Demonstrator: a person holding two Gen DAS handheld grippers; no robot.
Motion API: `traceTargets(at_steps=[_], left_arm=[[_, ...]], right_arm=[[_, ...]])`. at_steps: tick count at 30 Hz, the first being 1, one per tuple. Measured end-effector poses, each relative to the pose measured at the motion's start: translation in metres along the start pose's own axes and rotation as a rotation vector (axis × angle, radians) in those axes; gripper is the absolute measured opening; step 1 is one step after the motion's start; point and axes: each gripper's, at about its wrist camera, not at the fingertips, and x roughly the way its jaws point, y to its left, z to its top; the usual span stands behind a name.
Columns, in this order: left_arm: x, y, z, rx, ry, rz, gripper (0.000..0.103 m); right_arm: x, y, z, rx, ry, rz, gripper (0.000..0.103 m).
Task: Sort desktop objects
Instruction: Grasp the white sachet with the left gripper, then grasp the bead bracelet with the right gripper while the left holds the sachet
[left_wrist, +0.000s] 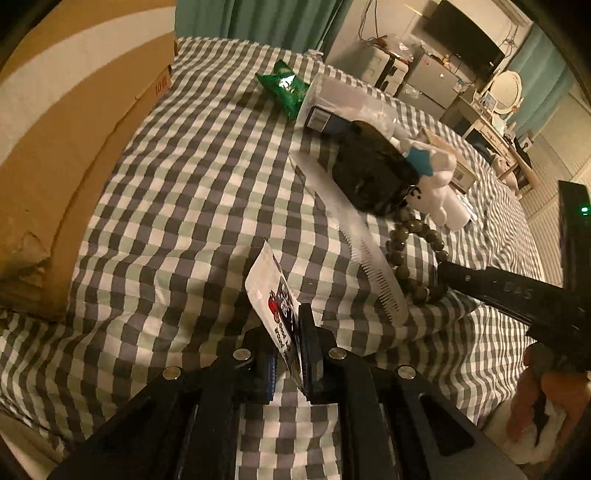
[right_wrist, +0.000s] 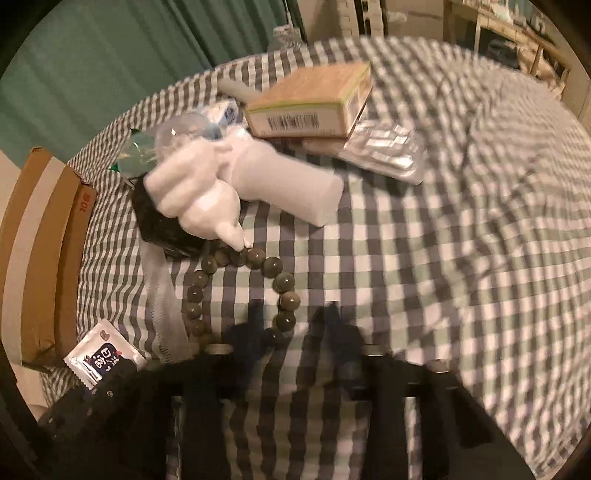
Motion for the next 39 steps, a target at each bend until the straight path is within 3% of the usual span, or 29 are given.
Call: traceTargets(at_steps=[7,11,13,15,22,25,32,39], left_arm=[[0.01,0.009,0.001,-0.06,0.047,-0.043,0.012],[0.009,0.011,0.001,-0.067,0.043,-0.054,0.012],[0.005,0.012,0.001,-0.068,0.026,-0.053,0.011],[-0.001,0.012,0.0,-0.062,-0.003,-0.041,0.009],[-0.037,0.006,-0.004,-0.033,-0.16,-0.086,0.008],[-0.041,0.004,-0.005,-0.008,-0.174,-0.09,0.008],[-0.057,-0.015,-0.008,0.082,-0.229,-0.118,0.008],[-0.09,-0.015,-0.018,0.157,-0.233,-0.164,0.008]], right_arm=[[0.015,-0.022,0.0,0.085,0.022,0.113,0.022],[0.012,-0.012,-0.003,0.025,0.002,0.062,0.02],[0.008,-0.005,-0.006,-0.016,-0.025,0.025,0.012],[0.001,-0.002,-0.009,-0.024,-0.043,0.023,0.012],[-0.041,0.001,-0.028,-0.001,-0.111,0.154,0.012],[-0.06,0.01,-0.045,-0.003,-0.152,0.125,0.012],[-0.082,0.025,-0.068,-0.017,-0.152,0.162,0.012],[-0.114,0.043,-0.089,-0.074,-0.225,0.103,0.011]])
